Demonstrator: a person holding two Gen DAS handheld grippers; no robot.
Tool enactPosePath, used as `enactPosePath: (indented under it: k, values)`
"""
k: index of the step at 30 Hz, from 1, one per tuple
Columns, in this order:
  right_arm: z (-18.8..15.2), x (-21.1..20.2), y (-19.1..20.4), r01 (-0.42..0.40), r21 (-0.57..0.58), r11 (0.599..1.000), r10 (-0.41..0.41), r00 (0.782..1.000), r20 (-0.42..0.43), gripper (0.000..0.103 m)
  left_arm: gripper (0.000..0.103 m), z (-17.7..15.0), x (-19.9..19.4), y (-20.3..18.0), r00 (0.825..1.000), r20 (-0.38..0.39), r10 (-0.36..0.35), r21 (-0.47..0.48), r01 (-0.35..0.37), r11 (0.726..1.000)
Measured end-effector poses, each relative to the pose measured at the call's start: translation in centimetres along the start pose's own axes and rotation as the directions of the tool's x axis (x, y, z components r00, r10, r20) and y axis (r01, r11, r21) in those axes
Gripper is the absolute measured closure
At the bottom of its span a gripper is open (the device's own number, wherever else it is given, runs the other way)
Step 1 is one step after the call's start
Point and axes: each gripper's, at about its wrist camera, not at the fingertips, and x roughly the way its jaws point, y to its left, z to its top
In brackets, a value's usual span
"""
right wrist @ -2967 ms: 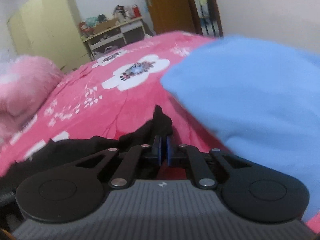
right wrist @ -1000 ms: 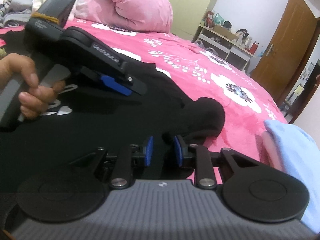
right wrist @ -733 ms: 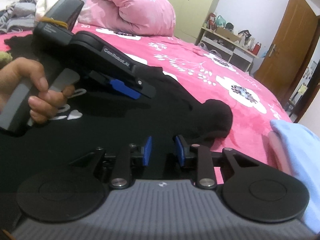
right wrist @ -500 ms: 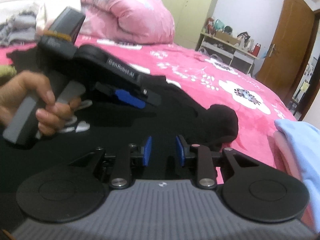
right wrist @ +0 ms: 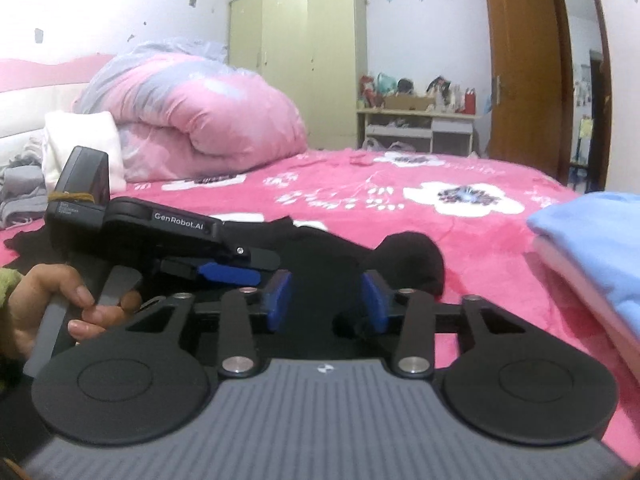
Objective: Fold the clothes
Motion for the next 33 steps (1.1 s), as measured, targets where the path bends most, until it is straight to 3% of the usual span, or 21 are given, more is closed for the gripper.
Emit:
enactPosePath:
  k: [8,29,33]
  values:
    - [-0.2,-0.7,1.5,0.029,-0.09,0.996,-0.026,0.999,0.036,0.048,0.052,0.0,0.0,-0.1,1.0,0.002,-0.024,-0.001,0.024,1.0]
    - [-0.2,-0.4,1.2,0.034,-0.068,0.997,-0.032,0.999,0.028,0.041,0.052,0.0,-0.2,0.1,0.999,0.01,-0.035,-0.016,0.035,0.999]
    - [-0.2,-1.0,-0.2,-0.017,0.011,1.0,0.017,0.998,0.057,0.04,0.052,0.0,0.0,-0.3,1.0,0.002,-0.017,0.005,0.017,1.0]
